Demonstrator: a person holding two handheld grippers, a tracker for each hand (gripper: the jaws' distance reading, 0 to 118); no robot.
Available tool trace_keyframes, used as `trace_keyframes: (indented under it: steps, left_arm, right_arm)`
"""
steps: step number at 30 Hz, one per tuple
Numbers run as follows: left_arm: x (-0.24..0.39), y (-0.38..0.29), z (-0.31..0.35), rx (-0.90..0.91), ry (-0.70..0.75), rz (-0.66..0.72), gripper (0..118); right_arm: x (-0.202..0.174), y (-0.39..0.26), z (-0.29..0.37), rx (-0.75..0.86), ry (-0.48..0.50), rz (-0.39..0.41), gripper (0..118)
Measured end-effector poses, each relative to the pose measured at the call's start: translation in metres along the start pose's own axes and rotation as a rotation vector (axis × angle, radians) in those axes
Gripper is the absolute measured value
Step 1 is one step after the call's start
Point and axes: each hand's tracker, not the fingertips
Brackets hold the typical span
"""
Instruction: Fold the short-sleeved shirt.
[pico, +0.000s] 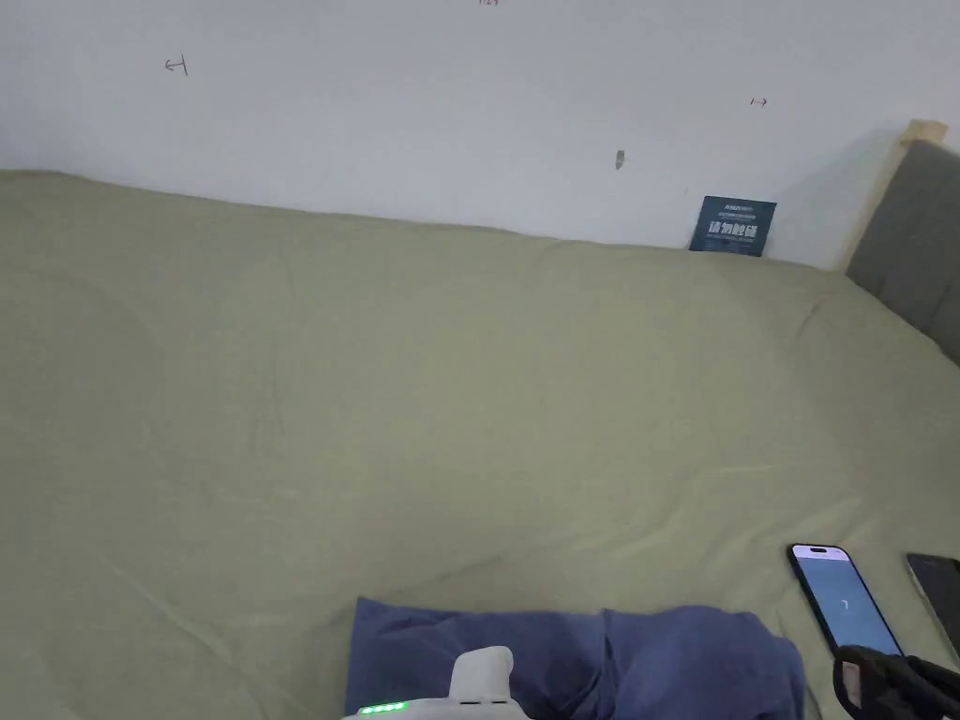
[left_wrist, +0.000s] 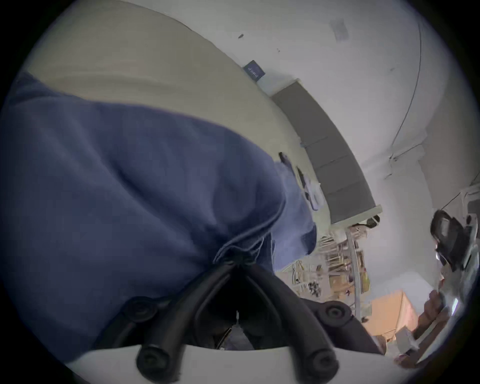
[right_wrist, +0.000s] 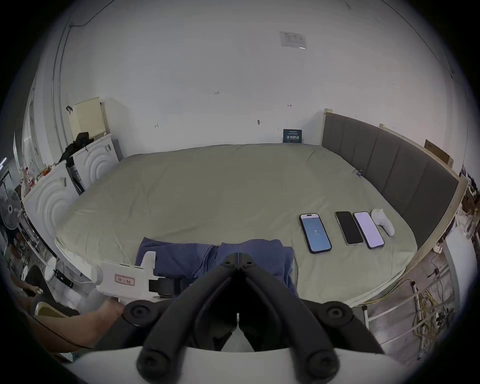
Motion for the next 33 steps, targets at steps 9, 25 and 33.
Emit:
trace_keyframes:
  steps: [9,25,33]
  left_arm:
    - [-0.027,0.044,0.114,0.155,-0.092,0.117,49]
    - [-0.107,0.016,0.094,0.099,-0.298,0.457,112]
    - [-0.119,0.013,0.137,0.153,-0.135,0.542,13]
  right_arm:
    - [-0.005,0.002,-0.002,0.001,0.019,0.009,0]
    - [-0.024,0.003,-0.028,-0.037,0.115,0.032,0]
    - [-0.020,-0.001,-0.024,-0.046,0.093,0.022,0]
